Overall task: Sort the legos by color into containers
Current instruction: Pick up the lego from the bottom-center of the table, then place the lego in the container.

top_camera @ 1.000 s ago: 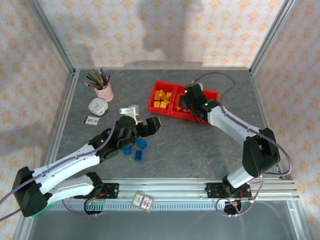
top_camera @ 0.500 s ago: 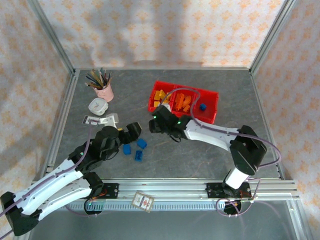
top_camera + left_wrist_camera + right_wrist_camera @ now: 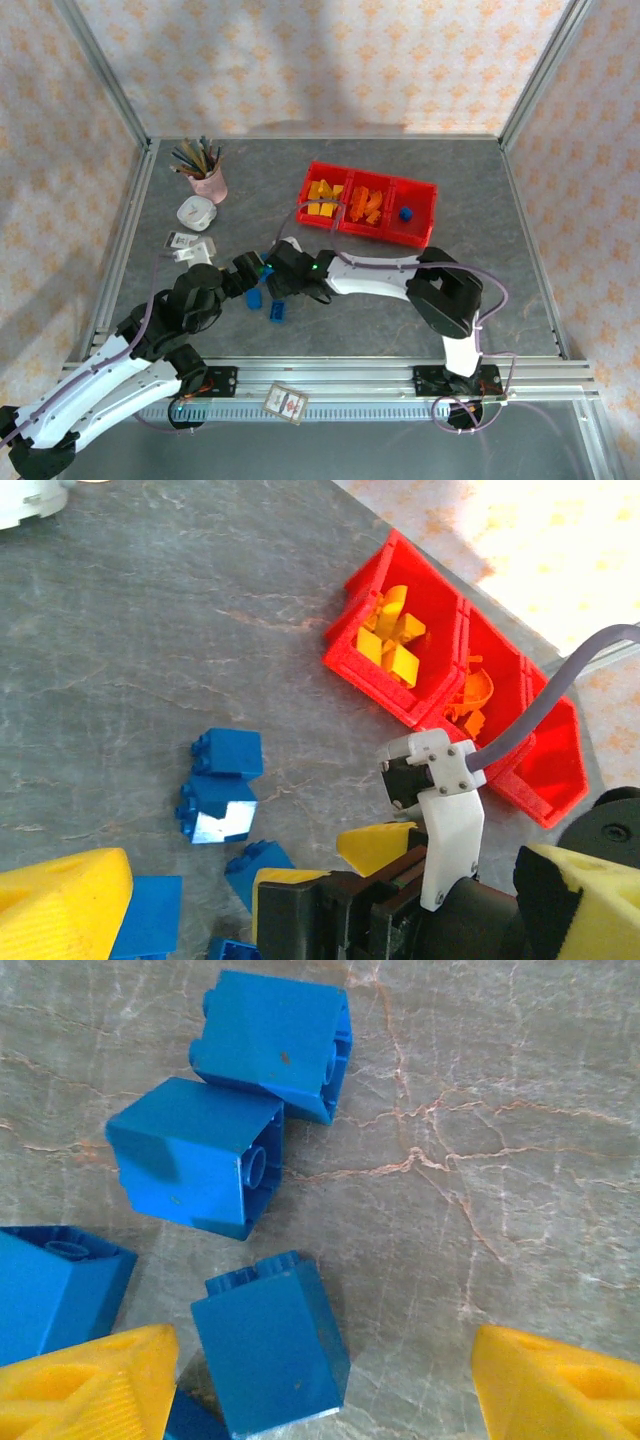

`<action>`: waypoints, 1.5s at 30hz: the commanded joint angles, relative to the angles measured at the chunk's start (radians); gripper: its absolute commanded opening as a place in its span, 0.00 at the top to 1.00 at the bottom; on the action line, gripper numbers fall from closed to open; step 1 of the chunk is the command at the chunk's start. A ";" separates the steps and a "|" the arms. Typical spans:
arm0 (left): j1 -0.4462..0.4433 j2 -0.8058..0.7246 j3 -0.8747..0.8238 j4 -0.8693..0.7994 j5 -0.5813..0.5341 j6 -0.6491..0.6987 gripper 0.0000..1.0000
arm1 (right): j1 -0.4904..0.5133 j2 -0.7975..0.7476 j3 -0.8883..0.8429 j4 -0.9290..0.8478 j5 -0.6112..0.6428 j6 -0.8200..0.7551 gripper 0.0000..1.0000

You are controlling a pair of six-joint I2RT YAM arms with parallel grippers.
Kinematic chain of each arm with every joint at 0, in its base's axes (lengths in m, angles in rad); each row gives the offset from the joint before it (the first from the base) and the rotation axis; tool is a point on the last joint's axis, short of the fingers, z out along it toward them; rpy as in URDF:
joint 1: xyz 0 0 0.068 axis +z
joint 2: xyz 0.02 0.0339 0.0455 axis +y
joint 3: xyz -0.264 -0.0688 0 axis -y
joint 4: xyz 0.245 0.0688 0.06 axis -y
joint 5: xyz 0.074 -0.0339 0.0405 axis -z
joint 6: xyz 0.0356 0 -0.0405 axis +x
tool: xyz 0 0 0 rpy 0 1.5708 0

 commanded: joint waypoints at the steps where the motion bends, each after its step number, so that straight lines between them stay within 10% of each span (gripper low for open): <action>1: 0.003 -0.018 0.000 -0.029 -0.024 -0.016 0.01 | 0.007 0.043 0.043 -0.008 0.011 -0.014 0.23; 9: 0.003 -0.016 -0.010 -0.023 -0.020 -0.014 0.01 | 0.006 0.100 0.074 -0.015 0.017 -0.027 0.26; 30: 0.003 0.005 0.003 0.020 0.006 0.007 0.01 | -0.053 -0.046 -0.019 -0.025 0.018 0.053 0.72; 45: 0.009 0.226 0.043 0.268 0.140 0.097 0.01 | -0.412 -0.425 -0.205 -0.054 0.163 0.120 0.71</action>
